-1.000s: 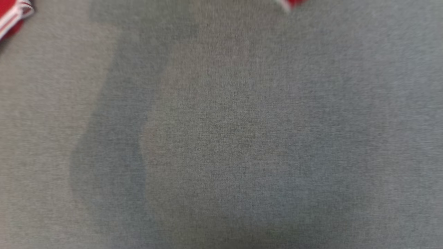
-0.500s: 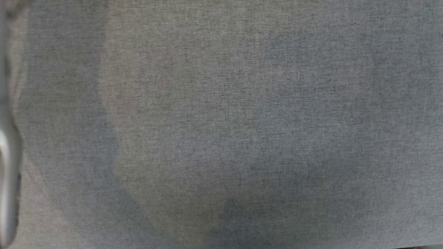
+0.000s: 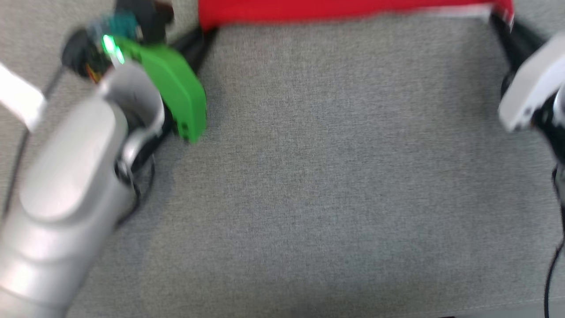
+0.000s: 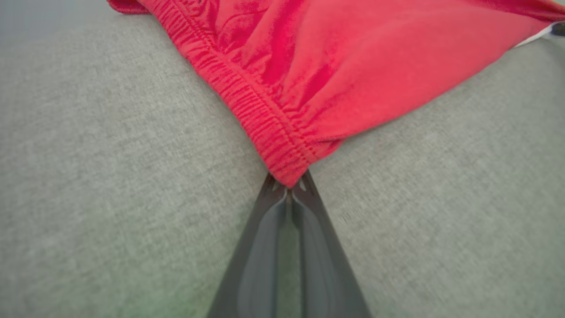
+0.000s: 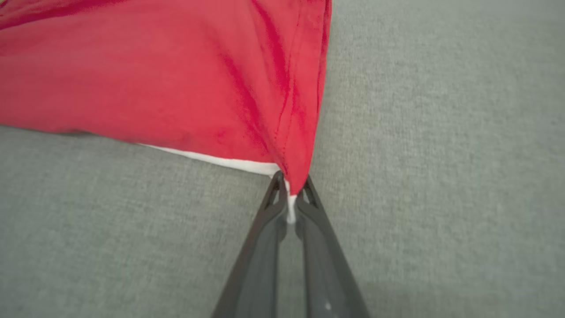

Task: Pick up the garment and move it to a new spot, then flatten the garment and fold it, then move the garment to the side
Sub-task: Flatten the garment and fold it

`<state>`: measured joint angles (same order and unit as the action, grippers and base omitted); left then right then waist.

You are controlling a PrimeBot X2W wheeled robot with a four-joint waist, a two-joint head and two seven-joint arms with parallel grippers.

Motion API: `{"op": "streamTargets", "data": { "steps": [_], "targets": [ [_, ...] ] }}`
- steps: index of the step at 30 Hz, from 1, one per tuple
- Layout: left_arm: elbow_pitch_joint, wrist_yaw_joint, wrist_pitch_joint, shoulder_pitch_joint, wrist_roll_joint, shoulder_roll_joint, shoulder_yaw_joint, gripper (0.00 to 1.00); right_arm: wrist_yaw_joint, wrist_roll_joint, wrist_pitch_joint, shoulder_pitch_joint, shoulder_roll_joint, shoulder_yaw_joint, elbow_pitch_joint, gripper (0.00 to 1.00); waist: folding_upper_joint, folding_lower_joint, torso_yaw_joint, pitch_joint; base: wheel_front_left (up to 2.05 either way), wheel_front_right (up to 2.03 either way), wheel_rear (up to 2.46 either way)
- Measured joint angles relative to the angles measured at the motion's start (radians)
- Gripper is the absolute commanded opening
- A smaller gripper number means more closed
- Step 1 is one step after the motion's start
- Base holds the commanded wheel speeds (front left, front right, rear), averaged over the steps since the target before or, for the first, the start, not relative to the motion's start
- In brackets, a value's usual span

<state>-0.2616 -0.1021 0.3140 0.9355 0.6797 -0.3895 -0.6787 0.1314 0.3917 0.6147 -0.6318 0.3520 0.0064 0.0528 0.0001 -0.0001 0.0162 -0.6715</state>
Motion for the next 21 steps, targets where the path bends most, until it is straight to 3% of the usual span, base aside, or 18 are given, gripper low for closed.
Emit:
{"op": "streamTargets", "data": {
  "steps": [10,17,21],
  "targets": [
    [0.29,0.197,-0.004,-0.538,0.122,-0.046,-0.032,0.0,0.0,0.055,0.015,0.568,-0.056,-0.021,0.213,0.0,0.0,0.0,-0.014,0.269,0.0,0.0,0.0],
    [0.462,0.304,-0.032,-0.792,0.15,-0.096,-0.039,0.0,0.0,0.097,-0.018,0.817,-0.102,-0.075,0.311,0.0,-0.0001,-0.0001,-0.018,0.425,0.0,0.0,0.0],
    [0.529,0.334,-0.047,-0.857,0.178,-0.098,-0.032,0.0,0.0,0.105,-0.017,0.864,-0.117,-0.091,0.364,0.0,0.0,-0.0001,-0.02,0.475,0.0,0.0,0.0]
  ]
}}
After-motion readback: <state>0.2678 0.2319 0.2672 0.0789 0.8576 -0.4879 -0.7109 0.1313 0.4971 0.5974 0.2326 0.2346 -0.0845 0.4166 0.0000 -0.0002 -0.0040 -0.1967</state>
